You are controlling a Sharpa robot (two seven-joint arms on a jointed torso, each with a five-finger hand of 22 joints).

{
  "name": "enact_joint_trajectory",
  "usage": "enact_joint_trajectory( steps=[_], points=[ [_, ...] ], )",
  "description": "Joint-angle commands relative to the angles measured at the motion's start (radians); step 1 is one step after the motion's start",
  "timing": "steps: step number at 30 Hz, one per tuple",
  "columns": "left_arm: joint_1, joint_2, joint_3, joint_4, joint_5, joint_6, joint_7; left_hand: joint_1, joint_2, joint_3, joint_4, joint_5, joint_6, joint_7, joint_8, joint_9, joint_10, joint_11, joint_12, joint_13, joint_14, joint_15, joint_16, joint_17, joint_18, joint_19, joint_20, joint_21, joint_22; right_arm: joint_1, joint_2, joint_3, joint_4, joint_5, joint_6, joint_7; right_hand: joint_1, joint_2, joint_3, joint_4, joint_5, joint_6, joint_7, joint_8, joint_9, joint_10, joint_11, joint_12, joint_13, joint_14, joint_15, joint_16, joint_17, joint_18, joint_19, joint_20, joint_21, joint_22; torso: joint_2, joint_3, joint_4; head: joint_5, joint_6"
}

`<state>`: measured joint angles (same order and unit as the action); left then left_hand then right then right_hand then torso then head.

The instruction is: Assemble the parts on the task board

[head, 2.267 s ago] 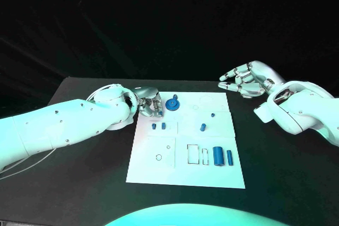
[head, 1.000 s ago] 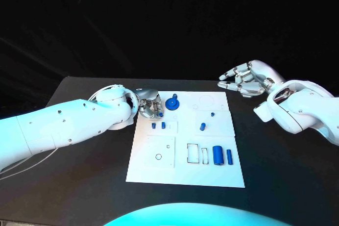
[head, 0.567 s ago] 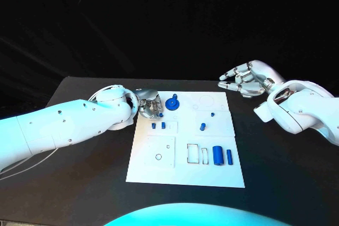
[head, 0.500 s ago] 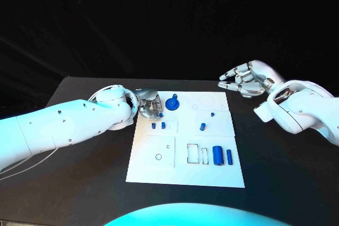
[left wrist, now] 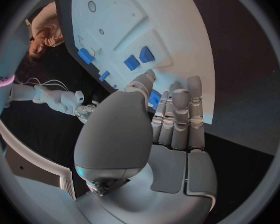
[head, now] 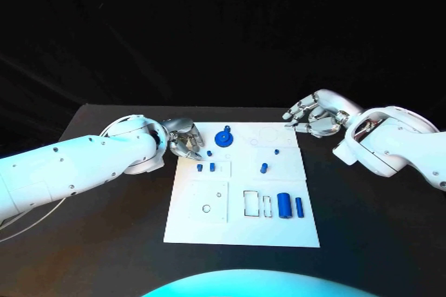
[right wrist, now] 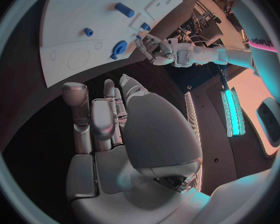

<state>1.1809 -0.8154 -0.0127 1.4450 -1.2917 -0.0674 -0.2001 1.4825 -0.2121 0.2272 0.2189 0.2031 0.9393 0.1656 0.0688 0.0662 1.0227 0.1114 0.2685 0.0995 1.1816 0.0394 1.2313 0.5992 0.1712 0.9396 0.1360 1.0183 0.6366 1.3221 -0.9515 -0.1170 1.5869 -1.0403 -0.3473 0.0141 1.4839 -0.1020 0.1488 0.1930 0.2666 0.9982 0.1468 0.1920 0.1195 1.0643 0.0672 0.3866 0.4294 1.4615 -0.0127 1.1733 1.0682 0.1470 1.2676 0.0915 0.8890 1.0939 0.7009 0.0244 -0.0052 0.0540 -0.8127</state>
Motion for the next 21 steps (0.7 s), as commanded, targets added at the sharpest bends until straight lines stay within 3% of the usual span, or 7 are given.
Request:
enact_joint_trajectory(
  steps=[1, 4, 6, 10, 16, 21],
  points=[
    [0.002, -0.018, 0.002, 0.01, 0.246, -0.051, 0.097, 0.008, 0.017, -0.007, -0.002, 0.0, 0.012, 0.007, 0.015, 0.005, -0.009, 0.003, 0.017, 0.005, -0.008, 0.003, -0.006, -0.018, 0.013, -0.005, 0.002, -0.007, -0.004, -0.005, 0.005, 0.0, 0.003, -0.261, 0.112, -0.103, 0.002, -0.015, 0.022, -0.004, -0.008, 0.019, -0.003, -0.011, -0.004, 0.017, 0.001, -0.053, -0.047, 0.039, -0.001, 0.058, 0.063, -0.027, 0.044, 0.0, 0.085, 0.062, 0.0, 0.0, 0.0003, -0.018, 0.01],
    [0.003, -0.042, 0.004, 0.021, 0.483, -0.1, 0.178, 0.055, 0.055, 0.03, -0.02, 0.004, 0.052, 0.01, 0.041, 0.009, -0.005, 0.004, 0.043, 0.012, -0.027, 0.001, -0.024, -0.062, 0.014, -0.01, 0.001, -0.017, -0.01, -0.019, 0.016, -0.001, 0.005, -0.43, 0.154, -0.158, 0.002, -0.025, 0.05, -0.007, -0.003, 0.036, -0.004, -0.023, -0.01, 0.037, 0.001, -0.104, -0.096, 0.052, 0.001, 0.108, 0.11, -0.049, 0.099, -0.001, 0.202, 0.148, 0.0, 0.0, -0.0006, -0.019, 0.017],
    [0.003, -0.051, 0.004, 0.025, 0.592, -0.116, 0.221, 0.066, 0.057, 0.05, -0.028, 0.003, 0.056, 0.013, 0.045, 0.008, -0.01, 0.005, 0.049, 0.012, -0.082, 0.002, -0.075, -0.15, 0.013, -0.022, -0.001, -0.027, -0.015, -0.026, 0.021, -0.001, 0.007, -0.483, 0.161, -0.176, -0.001, -0.032, 0.062, -0.009, -0.001, 0.042, -0.004, -0.03, -0.013, 0.05, 0.003, -0.124, -0.118, 0.052, 0.0, 0.117, 0.115, -0.053, 0.109, 0.0, 0.228, 0.169, 0.001, 0.0004, -0.0008, -0.018, 0.019],
    [0.003, -0.07, 0.004, 0.032, 0.792, -0.125, 0.297, 0.066, 0.047, 0.071, -0.037, 0.001, 0.045, 0.02, 0.047, 0.003, -0.038, 0.013, 0.058, 0.01, -0.13, 0.01, -0.135, -0.184, 0.012, -0.057, 0.005, -0.063, -0.032, -0.039, 0.033, -0.001, 0.008, -0.569, 0.151, -0.207, -0.011, -0.044, 0.068, -0.007, -0.001, 0.033, 0.003, -0.043, -0.018, 0.046, 0.008, -0.146, -0.138, 0.052, 0.005, 0.128, 0.124, -0.055, 0.112, 0.002, 0.24, 0.18, 0.0, -0.0003, -0.0019, -0.023, 0.018],
    [0.003, -0.102, 0.005, 0.048, 0.936, -0.092, 0.359, 0.045, 0.032, 0.066, -0.043, -0.001, 0.028, 0.028, 0.046, 0.001, -0.064, 0.021, 0.071, 0.011, -0.151, 0.019, -0.161, -0.203, 0.011, -0.076, 0.015, -0.088, -0.045, -0.053, 0.049, -0.002, 0.011, -0.655, 0.137, -0.24, -0.027, -0.06, 0.067, -0.003, -0.006, 0.02, 0.012, -0.058, -0.025, 0.035, 0.018, -0.168, -0.158, 0.055, 0.013, 0.152, 0.149, -0.061, 0.121, 0.008, 0.265, 0.201, 0.002, -0.0013, -0.002, -0.032, 0.016],
    [0.003, -0.124, 0.004, 0.06, 1.042, -0.088, 0.403, 0.045, 0.041, 0.073, -0.056, 0.001, 0.027, 0.029, 0.055, 0.003, -0.076, 0.024, 0.089, 0.014, -0.171, 0.021, -0.185, -0.22, 0.012, -0.086, 0.019, -0.11, -0.058, -0.063, 0.067, -0.003, 0.007, -0.69, 0.135, -0.251, -0.021, -0.058, 0.078, -0.007, -0.005, 0.026, 0.011, -0.059, -0.025, 0.04, 0.018, -0.175, -0.169, 0.056, 0.013, 0.164, 0.159, -0.062, 0.126, 0.01, 0.279, 0.212, 0.002, -0.0014, -0.001, -0.034, 0.014]
  ],
)
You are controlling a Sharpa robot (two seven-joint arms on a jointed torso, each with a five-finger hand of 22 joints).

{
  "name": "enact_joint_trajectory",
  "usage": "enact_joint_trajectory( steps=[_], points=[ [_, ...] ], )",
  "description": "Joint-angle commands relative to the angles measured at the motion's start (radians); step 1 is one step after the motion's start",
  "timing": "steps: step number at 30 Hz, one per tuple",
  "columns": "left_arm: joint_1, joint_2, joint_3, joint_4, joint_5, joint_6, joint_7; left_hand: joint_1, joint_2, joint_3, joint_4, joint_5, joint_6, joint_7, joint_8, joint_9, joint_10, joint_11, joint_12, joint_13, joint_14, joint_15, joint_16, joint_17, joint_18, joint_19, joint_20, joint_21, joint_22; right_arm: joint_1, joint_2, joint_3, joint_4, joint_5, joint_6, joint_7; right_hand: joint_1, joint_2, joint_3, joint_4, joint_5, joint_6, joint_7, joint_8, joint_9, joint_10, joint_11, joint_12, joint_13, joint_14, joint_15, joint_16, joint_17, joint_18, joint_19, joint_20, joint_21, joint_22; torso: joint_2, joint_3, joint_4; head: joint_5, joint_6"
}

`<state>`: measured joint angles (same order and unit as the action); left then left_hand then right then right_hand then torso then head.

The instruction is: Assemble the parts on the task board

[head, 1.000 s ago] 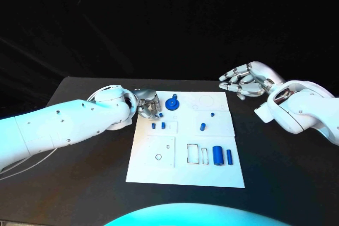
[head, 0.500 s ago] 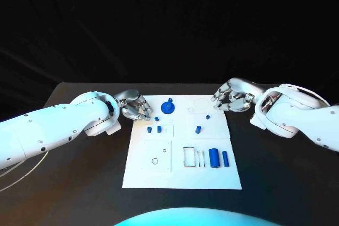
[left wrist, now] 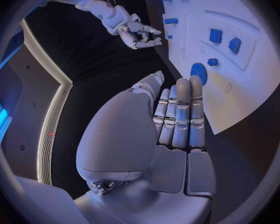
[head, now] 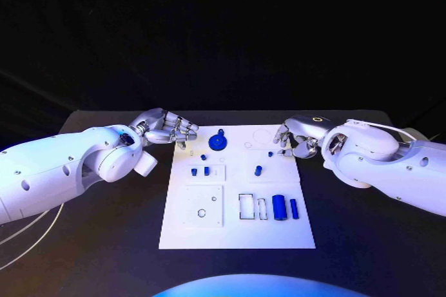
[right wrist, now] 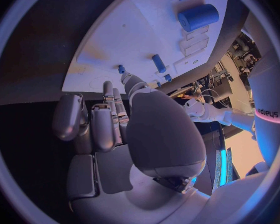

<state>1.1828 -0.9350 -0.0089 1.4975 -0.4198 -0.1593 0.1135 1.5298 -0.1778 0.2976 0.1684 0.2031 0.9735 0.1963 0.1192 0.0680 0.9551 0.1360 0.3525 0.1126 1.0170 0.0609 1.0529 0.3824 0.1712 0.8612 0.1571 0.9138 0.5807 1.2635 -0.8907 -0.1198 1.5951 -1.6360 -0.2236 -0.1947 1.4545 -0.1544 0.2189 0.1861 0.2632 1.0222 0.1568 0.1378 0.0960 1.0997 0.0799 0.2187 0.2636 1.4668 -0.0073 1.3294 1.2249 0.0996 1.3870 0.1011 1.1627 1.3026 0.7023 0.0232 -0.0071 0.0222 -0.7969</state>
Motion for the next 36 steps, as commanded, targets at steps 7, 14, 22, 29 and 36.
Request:
enact_joint_trajectory(
  steps=[7, 14, 22, 29, 36],
  points=[
    [0.001, -0.021, 0.001, 0.028, 0.272, 0.005, 0.131, 0.003, 0.014, 0.01, -0.016, 0.001, -0.005, -0.001, 0.011, 0.002, -0.008, -0.002, 0.016, 0.003, -0.008, -0.001, -0.015, -0.011, 0.013, -0.008, -0.002, -0.01, -0.005, -0.017, 0.033, -0.001, -0.011, -0.116, 0.012, -0.047, 0.017, 0.0, 0.031, -0.009, -0.002, 0.016, -0.003, -0.005, -0.001, 0.019, 0.002, -0.015, -0.019, 0.051, 0.006, 0.02, 0.012, -0.017, 0.013, 0.001, 0.022, 0.018, 0.002, -0.0013, 0.0005, -0.007, -0.004],
    [0.001, -0.026, 0.001, 0.042, 0.305, 0.007, 0.144, 0.005, 0.018, 0.014, -0.021, 0.001, -0.004, 0.0, 0.013, 0.002, -0.009, -0.002, 0.02, 0.004, -0.008, -0.001, -0.017, -0.013, 0.013, -0.007, -0.003, -0.011, -0.006, -0.022, 0.054, -0.002, -0.026, -0.133, 0.02, -0.057, 0.023, 0.005, 0.06, -0.017, -0.004, 0.04, -0.009, 0.002, 0.002, 0.03, -0.002, -0.027, -0.036, 0.049, 0.004, 0.026, 0.014, -0.018, 0.013, -0.001, 0.029, 0.026, 0.001, -0.0006, 0.0002, -0.009, -0.007],
    [0.001, -0.028, 0.001, 0.049, 0.312, 0.009, 0.145, 0.005, 0.019, 0.015, -0.022, 0.001, -0.004, 0.0, 0.014, 0.002, -0.009, -0.001, 0.022, 0.004, -0.008, -0.001, -0.018, -0.014, 0.013, -0.007, -0.003, -0.012, -0.006, -0.028, 0.075, -0.002, -0.041, -0.147, 0.025, -0.066, 0.031, 0.011, 0.101, -0.033, -0.004, 0.064, -0.016, 0.006, 0.006, 0.053, -0.008, -0.037, -0.053, 0.048, -0.001, 0.032, 0.017, -0.019, 0.014, -0.005, 0.039, 0.037, 0.0, 0.0007, 0.001, -0.01, -0.008],
    [0.001, -0.028, 0.001, 0.049, 0.314, 0.011, 0.141, 0.005, 0.02, 0.015, -0.022, 0.001, -0.005, 0.0, 0.014, 0.001, -0.009, -0.001, 0.022, 0.004, -0.008, -0.001, -0.018, -0.015, 0.013, -0.007, -0.003, -0.012, -0.006, -0.037, 0.086, -0.002, -0.048, -0.151, 0.044, -0.065, 0.016, 0.006, 0.137, -0.047, -0.002, 0.09, -0.023, 0.01, 0.012, 0.074, -0.013, -0.05, -0.069, 0.045, -0.005, 0.034, 0.013, -0.02, 0.013, -0.008, 0.044, 0.046, 0.0, 0.0003, 0.0, -0.009, -0.011],
    [0.001, -0.029, 0.001, 0.049, 0.313, 0.012, 0.134, 0.003, 0.02, 0.016, -0.024, 0.0, -0.009, 0.003, 0.013, 0.001, -0.011, 0.0, 0.025, 0.004, -0.008, 0.0, -0.02, -0.016, 0.013, -0.006, -0.003, -0.013, -0.007, -0.044, 0.092, -0.003, -0.054, -0.152, 0.058, -0.062, 0.007, 0.0, 0.142, -0.049, -0.005, 0.095, -0.024, 0.011, 0.014, 0.077, -0.013, -0.055, -0.073, 0.044, -0.005, 0.034, 0.012, -0.02, 0.012, -0.009, 0.044, 0.048, 0.0, 0.0006, 0.0, -0.009, -0.012]
  ],
)
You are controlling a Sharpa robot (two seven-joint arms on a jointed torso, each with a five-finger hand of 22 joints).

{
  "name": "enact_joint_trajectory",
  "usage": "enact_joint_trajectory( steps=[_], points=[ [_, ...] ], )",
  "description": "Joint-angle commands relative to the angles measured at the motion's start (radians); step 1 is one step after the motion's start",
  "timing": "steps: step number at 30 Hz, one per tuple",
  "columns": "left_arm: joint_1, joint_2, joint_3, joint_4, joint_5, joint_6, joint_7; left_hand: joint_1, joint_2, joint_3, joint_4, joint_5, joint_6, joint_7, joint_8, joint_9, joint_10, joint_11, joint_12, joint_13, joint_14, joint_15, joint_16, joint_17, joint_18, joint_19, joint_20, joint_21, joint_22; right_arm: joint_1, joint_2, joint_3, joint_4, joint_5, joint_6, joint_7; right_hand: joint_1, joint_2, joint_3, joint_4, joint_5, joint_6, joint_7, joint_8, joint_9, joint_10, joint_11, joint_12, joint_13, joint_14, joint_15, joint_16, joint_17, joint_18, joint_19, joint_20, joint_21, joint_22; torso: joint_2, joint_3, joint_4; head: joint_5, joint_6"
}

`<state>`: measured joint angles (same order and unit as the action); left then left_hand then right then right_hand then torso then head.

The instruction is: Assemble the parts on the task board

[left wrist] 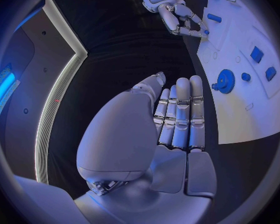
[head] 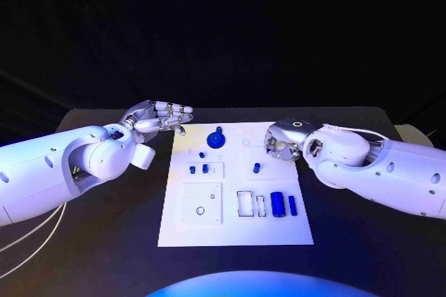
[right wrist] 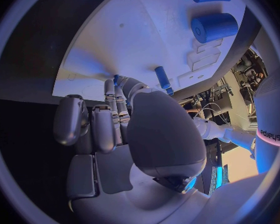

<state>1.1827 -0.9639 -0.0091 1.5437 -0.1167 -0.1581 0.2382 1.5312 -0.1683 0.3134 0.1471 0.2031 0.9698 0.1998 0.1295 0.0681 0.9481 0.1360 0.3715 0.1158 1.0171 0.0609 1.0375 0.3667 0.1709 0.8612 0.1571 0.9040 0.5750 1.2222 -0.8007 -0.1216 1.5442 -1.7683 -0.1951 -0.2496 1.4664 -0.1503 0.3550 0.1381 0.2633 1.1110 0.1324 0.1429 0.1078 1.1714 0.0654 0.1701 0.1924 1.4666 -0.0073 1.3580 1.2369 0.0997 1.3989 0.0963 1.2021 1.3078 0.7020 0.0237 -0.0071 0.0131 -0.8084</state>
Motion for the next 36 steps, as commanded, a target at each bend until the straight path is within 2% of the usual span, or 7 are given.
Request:
enact_joint_trajectory(
  steps=[1, 18, 24, 27, 31, 36],
  points=[
    [0.001, 0.0, 0.001, 0.002, 0.01, 0.011, 0.008, 0.001, 0.01, 0.0, -0.004, 0.0, -0.007, 0.0, 0.002, 0.0, -0.006, 0.001, 0.007, 0.001, -0.007, 0.0, -0.005, -0.002, 0.013, -0.006, -0.003, -0.003, -0.001, -0.004, 0.003, -0.001, -0.004, -0.02, 0.031, -0.008, -0.006, -0.004, 0.006, -0.001, -0.005, 0.006, 0.0, 0.005, 0.002, 0.006, 0.001, -0.007, -0.003, 0.045, -0.005, 0.005, 0.0, -0.02, 0.0, -0.004, 0.004, 0.043, 0.0, -0.0001, 0.0002, 0.0, -0.001],
    [0.001, 0.0, 0.001, 0.003, -0.002, 0.011, -0.013, -0.005, 0.011, 0.001, -0.011, 0.0, -0.022, 0.006, -0.001, -0.002, -0.02, 0.005, 0.011, 0.0, -0.006, 0.003, -0.008, -0.007, 0.012, -0.005, -0.001, -0.006, -0.003, -0.01, 0.015, -0.001, -0.017, -0.031, 0.032, -0.016, -0.024, -0.018, 0.023, -0.01, -0.006, -0.007, 0.006, -0.007, 0.0, 0.0, 0.007, -0.026, -0.016, 0.043, -0.001, 0.007, -0.002, -0.02, -0.003, -0.002, 0.003, 0.046, 0.001, 0.0005, 0.0006, -0.001, -0.001],
    [0.001, 0.0, 0.001, 0.003, -0.004, 0.01, -0.015, -0.005, 0.013, 0.003, -0.013, 0.0, -0.023, 0.007, -0.001, -0.002, -0.022, 0.006, 0.013, 0.0, -0.006, 0.004, -0.008, -0.007, 0.012, -0.005, -0.001, -0.006, -0.003, -0.012, 0.019, -0.001, -0.019, -0.034, 0.023, -0.017, -0.017, -0.004, 0.048, -0.026, -0.008, 0.013, 0.0, 0.0, 0.007, 0.018, 0.002, -0.026, -0.019, 0.044, -0.005, 0.011, 0.002, -0.022, 0.003, -0.003, 0.016, 0.057, 0.0, -0.0001, 0.0001, -0.001, -0.002],
    [0.001, 0.0, 0.001, 0.003, -0.004, 0.009, -0.018, -0.005, 0.015, 0.004, -0.014, 0.001, -0.024, 0.007, 0.0, -0.002, -0.023, 0.006, 0.014, 0.0, -0.005, 0.004, -0.008, -0.008, 0.013, -0.004, -0.001, -0.006, -0.003, -0.013, 0.019, -0.001, -0.017, -0.036, 0.006, -0.015, -0.008, 0.016, 0.07, -0.041, -0.025, 0.029, -0.005, 0.008, 0.012, 0.035, -0.003, -0.024, -0.02, 0.045, -0.01, 0.014, 0.004, -0.024, 0.008, -0.006, 0.028, 0.066, -0.001, 0.0001, -0.0002, -0.004, -0.002],
    [0.001, 0.001, 0.001, 0.002, -0.004, 0.007, -0.021, -0.004, 0.017, 0.005, -0.015, 0.001, -0.024, 0.007, 0.0, -0.001, -0.023, 0.006, 0.015, 0.0, -0.005, 0.004, -0.008, -0.009, 0.013, -0.004, -0.001, -0.006, -0.003, -0.014, 0.016, -0.001, -0.015, -0.036, -0.015, -0.01, -0.007, 0.031, 0.093, -0.054, -0.037, 0.038, -0.007, 0.011, 0.017, 0.047, -0.007, -0.026, -0.023, 0.046, -0.012, 0.019, 0.009, -0.027, 0.014, -0.01, 0.041, 0.076, -0.001, -0.0001, 0.0001, -0.004, -0.001],
    [0.001, 0.001, 0.001, 0.001, -0.004, 0.005, -0.023, -0.003, 0.019, 0.007, -0.017, 0.001, -0.025, 0.008, 0.001, -0.001, -0.024, 0.006, 0.017, 0.0, -0.004, 0.004, -0.008, -0.009, 0.013, -0.003, -0.001, -0.006, -0.003, -0.014, 0.012, -0.001, -0.01, -0.035, -0.041, -0.006, -0.01, 0.035, 0.107, -0.065, -0.039, 0.039, -0.007, 0.01, 0.02, 0.051, -0.007, -0.031, -0.026, 0.046, -0.013, 0.02, 0.008, -0.028, 0.015, -0.011, 0.045, 0.08, -0.001, 0.0, 0.0002, -0.003, 0.002]
  ],
)
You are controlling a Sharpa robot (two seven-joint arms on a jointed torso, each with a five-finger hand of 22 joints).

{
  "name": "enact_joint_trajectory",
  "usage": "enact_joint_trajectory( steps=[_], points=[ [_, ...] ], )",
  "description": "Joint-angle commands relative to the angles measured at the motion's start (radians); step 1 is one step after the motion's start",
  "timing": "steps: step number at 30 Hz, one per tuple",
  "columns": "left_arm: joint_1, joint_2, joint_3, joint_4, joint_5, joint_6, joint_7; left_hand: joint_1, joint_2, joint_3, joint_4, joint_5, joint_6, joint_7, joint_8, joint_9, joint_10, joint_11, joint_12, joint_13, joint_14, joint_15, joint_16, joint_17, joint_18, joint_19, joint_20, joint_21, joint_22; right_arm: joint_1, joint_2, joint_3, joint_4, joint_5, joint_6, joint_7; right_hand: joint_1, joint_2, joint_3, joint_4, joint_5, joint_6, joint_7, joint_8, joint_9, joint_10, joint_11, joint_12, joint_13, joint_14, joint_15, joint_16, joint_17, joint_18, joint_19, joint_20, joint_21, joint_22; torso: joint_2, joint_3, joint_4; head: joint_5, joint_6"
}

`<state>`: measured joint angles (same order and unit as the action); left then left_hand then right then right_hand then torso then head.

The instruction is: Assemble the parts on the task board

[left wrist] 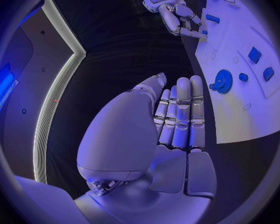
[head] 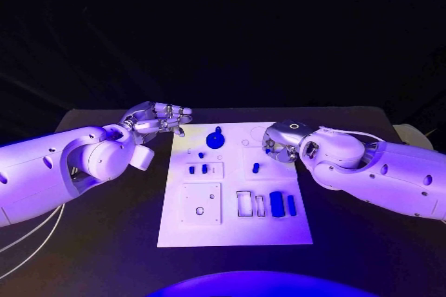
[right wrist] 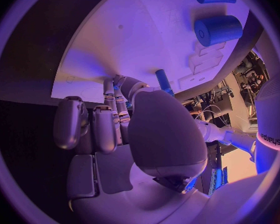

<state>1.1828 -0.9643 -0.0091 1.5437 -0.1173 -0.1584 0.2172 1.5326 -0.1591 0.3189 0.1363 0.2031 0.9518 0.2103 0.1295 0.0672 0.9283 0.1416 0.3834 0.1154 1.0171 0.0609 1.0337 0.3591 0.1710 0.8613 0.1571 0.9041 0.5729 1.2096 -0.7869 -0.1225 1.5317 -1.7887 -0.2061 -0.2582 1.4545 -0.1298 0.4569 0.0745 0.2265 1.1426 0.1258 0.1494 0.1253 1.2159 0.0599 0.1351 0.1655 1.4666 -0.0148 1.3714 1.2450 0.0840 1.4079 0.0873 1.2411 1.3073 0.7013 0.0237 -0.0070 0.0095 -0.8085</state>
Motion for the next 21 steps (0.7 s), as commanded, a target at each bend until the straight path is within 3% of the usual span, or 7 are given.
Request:
enact_joint_trajectory(
  steps=[1, 15, 21],
  points=[
    [0.001, 0.001, 0.001, 0.001, -0.004, 0.006, -0.002, -0.004, 0.01, 0.002, -0.006, 0.001, -0.007, -0.003, 0.001, 0.0, -0.004, 0.001, 0.005, 0.001, -0.004, 0.004, -0.004, -0.002, 0.013, -0.003, -0.001, -0.006, -0.001, -0.001, -0.002, 0.0, 0.004, -0.015, -0.035, 0.004, 0.001, 0.014, 0.006, -0.003, -0.002, 0.007, 0.0, 0.004, 0.003, 0.007, -0.002, 0.004, 0.001, 0.046, -0.005, 0.006, -0.001, -0.012, 0.007, -0.002, 0.007, 0.081, 0.0, 0.0, 0.0001, 0.001, 0.002],
    [0.001, 0.002, 0.001, -0.005, -0.004, 0.008, -0.006, -0.004, 0.01, 0.003, -0.008, 0.001, -0.007, -0.003, 0.001, 0.0, -0.005, 0.001, 0.006, 0.001, -0.004, 0.004, -0.004, -0.002, 0.013, -0.003, -0.001, -0.006, -0.001, 0.001, -0.034, 0.005, 0.041, -0.015, -0.118, 0.014, -0.018, 0.004, 0.013, -0.013, -0.006, 0.01, 0.0, 0.004, 0.007, 0.007, 0.0, -0.007, -0.005, 0.047, -0.004, 0.01, 0.003, -0.015, 0.01, -0.001, 0.017, 0.09, -0.002, -0.0012, -0.0002, -0.001, 0.007],
    [0.001, 0.003, 0.001, -0.005, -0.004, 0.01, -0.008, -0.004, 0.01, 0.003, -0.009, 0.0, -0.008, -0.002, 0.001, 0.0, -0.007, 0.001, 0.006, 0.0, -0.004, 0.004, -0.004, -0.002, 0.013, -0.003, -0.001, -0.006, -0.001, 0.008, -0.075, 0.013, 0.106, 0.0, -0.133, 0.011, -0.021, 0.002, 0.013, -0.015, -0.007, 0.011, 0.0, 0.004, 0.008, 0.008, 0.0, -0.007, -0.006, 0.047, -0.004, 0.01, 0.003, -0.015, 0.012, -0.001, 0.021, 0.092, -0.002, -0.002, 0.001, 0.0, 0.008]
  ],
)
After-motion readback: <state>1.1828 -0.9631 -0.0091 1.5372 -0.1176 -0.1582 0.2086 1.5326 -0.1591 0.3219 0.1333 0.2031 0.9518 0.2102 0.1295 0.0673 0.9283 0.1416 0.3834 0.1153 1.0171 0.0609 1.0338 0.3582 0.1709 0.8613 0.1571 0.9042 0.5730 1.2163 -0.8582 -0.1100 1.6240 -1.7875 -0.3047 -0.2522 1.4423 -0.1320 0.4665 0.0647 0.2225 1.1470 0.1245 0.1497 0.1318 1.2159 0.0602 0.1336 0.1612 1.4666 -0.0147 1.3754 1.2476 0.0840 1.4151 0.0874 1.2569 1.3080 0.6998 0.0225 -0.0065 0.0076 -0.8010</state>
